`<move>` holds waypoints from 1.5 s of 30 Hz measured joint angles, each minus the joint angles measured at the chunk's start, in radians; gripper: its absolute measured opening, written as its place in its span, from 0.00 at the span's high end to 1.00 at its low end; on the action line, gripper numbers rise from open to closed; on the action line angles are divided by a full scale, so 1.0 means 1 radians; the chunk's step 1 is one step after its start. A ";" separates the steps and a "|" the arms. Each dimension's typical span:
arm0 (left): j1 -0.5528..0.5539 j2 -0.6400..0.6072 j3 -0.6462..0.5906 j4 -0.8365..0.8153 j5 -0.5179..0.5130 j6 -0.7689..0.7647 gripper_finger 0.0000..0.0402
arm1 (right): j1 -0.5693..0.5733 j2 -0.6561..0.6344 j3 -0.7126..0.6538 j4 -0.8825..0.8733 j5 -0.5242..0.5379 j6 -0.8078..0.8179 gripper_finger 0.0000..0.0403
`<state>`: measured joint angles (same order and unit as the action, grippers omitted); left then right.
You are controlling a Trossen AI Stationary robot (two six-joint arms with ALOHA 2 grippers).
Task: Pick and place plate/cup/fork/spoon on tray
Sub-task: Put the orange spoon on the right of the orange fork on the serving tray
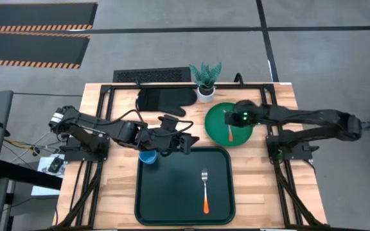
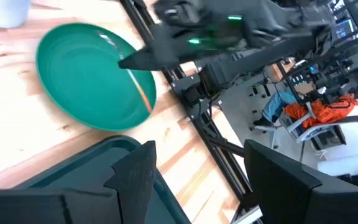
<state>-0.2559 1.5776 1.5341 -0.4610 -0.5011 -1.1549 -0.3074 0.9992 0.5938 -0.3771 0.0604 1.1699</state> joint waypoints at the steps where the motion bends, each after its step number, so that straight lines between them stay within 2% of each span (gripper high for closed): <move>1: 0.004 0.000 0.000 0.001 0.001 0.000 0.44 | 0.020 -0.044 0.000 0.026 -0.013 0.000 0.99; 4: 0.018 0.000 0.000 0.015 0.018 0.017 0.44 | 0.093 -0.180 0.000 0.129 -0.021 0.024 0.99; 7: 0.032 0.000 -0.001 0.075 0.068 0.104 0.44 | 0.166 -0.308 0.001 0.278 -0.008 0.028 0.99; 9: 0.036 0.000 -0.001 0.156 0.108 0.222 0.44 | 0.213 -0.379 0.002 0.355 0.009 0.025 0.99; 12: 0.044 0.000 -0.001 0.290 0.182 0.480 0.44 | 0.283 -0.459 0.002 0.415 0.035 0.022 0.99; 16: 0.062 0.000 0.000 0.345 0.206 0.795 0.44 | 0.377 -0.492 0.002 0.509 0.053 0.001 0.99; 18: 0.088 0.000 -0.001 0.345 0.208 0.898 0.44 | 0.418 -0.485 0.002 0.559 0.060 -0.015 0.99; 21: 0.146 0.000 -0.001 0.366 0.283 1.016 0.44 | 0.464 -0.450 0.002 0.616 0.070 -0.024 0.99; 28: 0.275 0.001 -0.001 0.454 0.569 1.093 0.44 | 0.535 -0.334 0.002 0.707 0.073 -0.012 0.98; 31: 0.302 0.004 0.000 0.446 0.645 1.109 0.44 | 0.561 -0.293 0.002 0.753 0.072 -0.011 0.98; 35: 0.325 0.015 -0.001 0.439 0.712 1.115 0.44 | 0.590 -0.243 0.002 0.790 0.072 0.001 0.98; 45: 0.325 0.013 0.000 0.417 0.782 1.124 0.44 | 0.591 -0.122 0.002 0.919 0.050 0.044 0.98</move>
<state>0.0692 1.5906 1.5337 -0.0441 0.2806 -0.0311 0.2841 0.8770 0.5957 0.5420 0.1109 1.2142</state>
